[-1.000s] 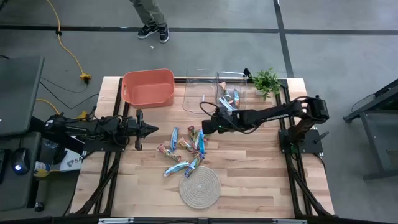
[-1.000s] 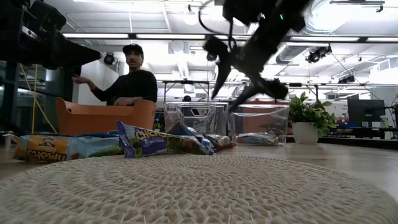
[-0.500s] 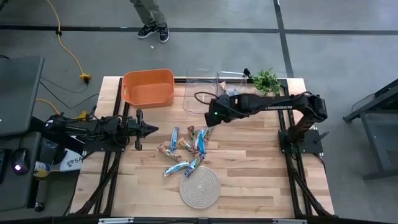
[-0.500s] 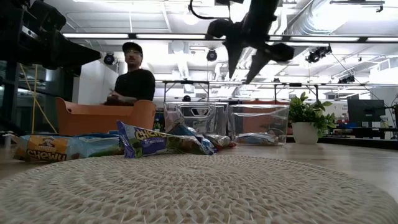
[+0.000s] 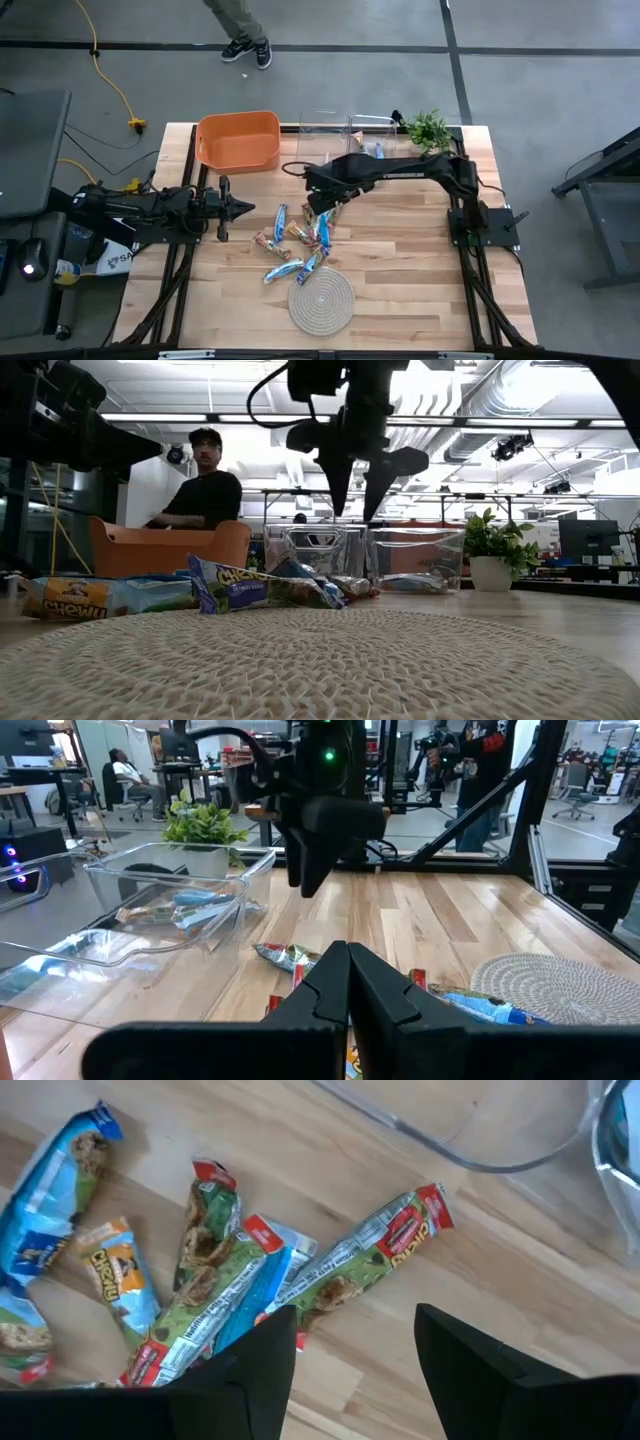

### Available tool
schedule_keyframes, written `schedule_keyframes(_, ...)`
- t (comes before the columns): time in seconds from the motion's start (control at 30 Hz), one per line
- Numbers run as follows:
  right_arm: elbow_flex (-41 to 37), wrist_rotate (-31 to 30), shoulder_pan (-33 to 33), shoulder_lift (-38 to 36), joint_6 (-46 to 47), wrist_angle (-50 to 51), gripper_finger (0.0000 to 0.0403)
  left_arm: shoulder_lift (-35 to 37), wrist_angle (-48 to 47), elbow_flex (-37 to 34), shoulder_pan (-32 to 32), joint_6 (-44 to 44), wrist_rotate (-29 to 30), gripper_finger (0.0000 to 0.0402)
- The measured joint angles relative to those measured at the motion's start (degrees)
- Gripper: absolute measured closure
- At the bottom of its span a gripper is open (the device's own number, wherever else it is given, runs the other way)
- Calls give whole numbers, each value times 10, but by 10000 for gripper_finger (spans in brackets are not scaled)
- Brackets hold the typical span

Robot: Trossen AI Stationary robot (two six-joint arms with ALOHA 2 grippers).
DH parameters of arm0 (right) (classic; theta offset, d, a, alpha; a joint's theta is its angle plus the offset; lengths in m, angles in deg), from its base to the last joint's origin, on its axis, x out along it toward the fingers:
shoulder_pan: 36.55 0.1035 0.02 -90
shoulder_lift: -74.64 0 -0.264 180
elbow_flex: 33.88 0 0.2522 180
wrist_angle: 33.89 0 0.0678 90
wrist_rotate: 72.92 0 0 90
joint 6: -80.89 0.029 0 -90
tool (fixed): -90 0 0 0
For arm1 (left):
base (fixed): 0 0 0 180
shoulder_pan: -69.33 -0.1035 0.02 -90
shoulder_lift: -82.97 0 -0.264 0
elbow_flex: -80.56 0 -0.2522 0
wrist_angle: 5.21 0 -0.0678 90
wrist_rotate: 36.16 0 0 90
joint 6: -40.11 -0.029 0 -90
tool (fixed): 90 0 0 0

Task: Pick and place Granola Bars by type
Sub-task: Put the red granola bar into the left transparent bin

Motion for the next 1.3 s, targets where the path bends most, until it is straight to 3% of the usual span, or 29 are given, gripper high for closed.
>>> schedule_keyframes(0.53, -1, -46, 8, 0, 126, 10, 215, 0, 0, 0, 0, 0, 0, 401)
schedule_keyframes(0.7, -39, -42, 5, 0, 142, -3, 201, 0, 0, 0, 0, 0, 0, 401)
schedule_keyframes(1.0, -127, 9, -4, 0, 191, -120, 137, 0, 0, 0, 0, 0, 0, 401)
schedule_keyframes(1.3, -183, 10, -31, 0, 201, -206, 131, 0, 0, 0, 0, 0, 0, 401)
